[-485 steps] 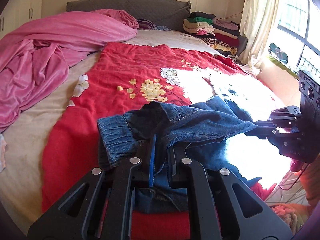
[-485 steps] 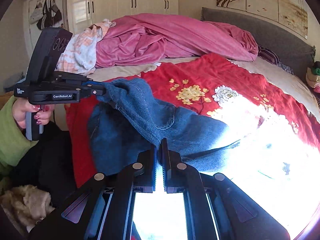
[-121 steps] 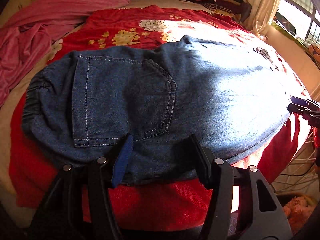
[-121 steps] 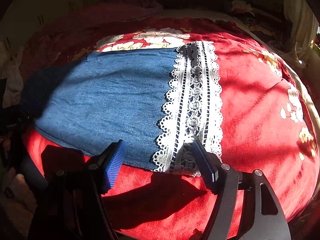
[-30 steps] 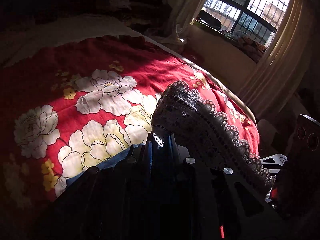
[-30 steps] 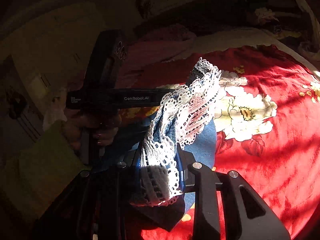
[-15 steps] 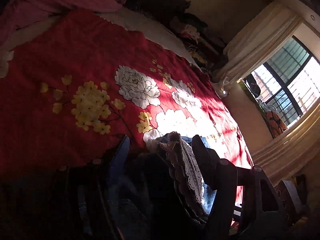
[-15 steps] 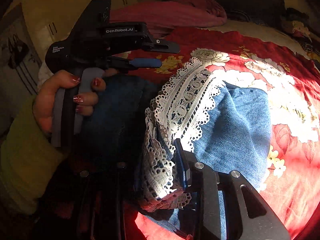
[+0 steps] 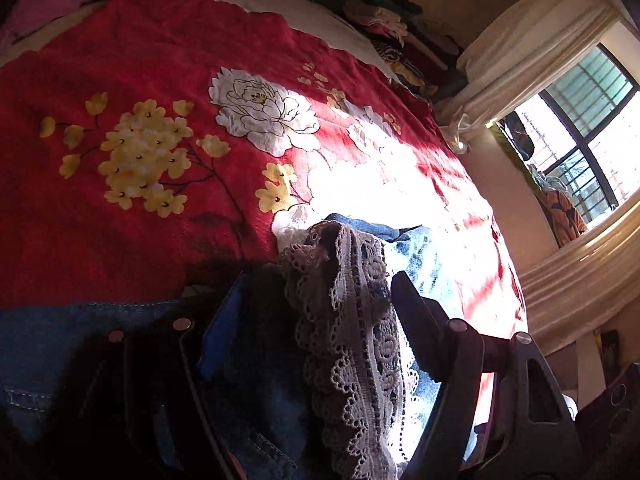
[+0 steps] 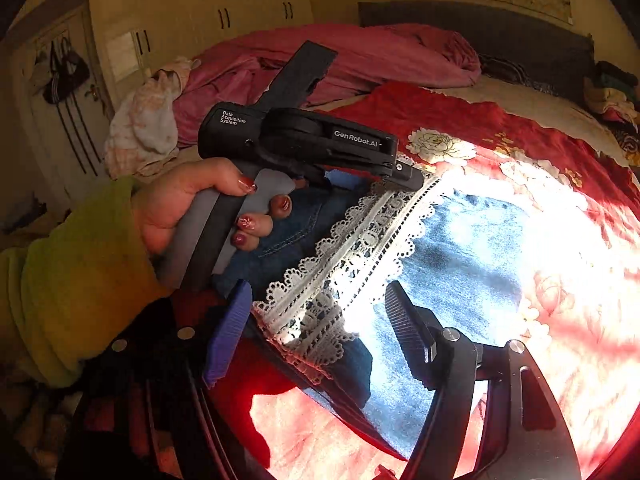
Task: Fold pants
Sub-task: 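Lift the lace edge and fold it over the denim with both tools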
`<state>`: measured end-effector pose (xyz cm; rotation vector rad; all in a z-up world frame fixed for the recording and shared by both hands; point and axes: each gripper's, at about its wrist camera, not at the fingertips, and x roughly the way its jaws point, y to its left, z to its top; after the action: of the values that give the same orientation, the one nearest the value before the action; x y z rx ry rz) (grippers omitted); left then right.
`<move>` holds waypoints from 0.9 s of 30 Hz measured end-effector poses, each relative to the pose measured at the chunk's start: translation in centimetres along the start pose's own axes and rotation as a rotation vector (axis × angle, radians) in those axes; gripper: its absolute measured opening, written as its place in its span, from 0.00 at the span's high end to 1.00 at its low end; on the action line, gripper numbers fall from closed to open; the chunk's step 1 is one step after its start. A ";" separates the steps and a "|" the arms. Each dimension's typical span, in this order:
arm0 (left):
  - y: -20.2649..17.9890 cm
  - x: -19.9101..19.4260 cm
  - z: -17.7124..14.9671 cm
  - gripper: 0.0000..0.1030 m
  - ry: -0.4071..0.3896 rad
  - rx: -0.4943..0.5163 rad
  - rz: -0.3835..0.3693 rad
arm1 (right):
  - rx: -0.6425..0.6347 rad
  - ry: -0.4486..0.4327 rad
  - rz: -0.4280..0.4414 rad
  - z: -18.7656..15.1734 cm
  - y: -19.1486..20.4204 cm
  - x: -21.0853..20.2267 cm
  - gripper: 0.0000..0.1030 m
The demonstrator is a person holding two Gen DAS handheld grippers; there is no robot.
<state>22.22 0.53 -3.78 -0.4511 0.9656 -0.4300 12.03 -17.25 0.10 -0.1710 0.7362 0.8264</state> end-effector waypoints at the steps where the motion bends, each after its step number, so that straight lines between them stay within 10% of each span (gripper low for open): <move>1: -0.1 0.2 0.3 0.38 0.005 -0.006 -0.009 | 0.002 0.011 -0.020 -0.4 -0.4 0.0 0.33; 5: -0.4 1.0 0.9 0.81 0.020 -0.024 -0.012 | 0.045 0.094 -0.078 -2.9 -1.3 0.6 0.33; 8: -0.3 -0.3 0.5 0.89 -0.020 -0.036 -0.036 | 0.047 0.145 -0.096 -4.5 -0.2 1.1 0.33; 17: -0.5 -0.8 -0.4 0.79 -0.041 0.069 0.142 | 0.045 0.146 -0.041 -4.0 0.4 2.1 0.27; 27: -1.6 -7.3 -3.1 0.51 -0.123 0.062 0.171 | 0.101 0.046 -0.047 -2.9 -1.0 -1.0 0.28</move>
<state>15.70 2.56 0.56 -0.3317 0.8619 -0.2732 10.78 -19.72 -1.57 -0.1165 0.8125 0.7407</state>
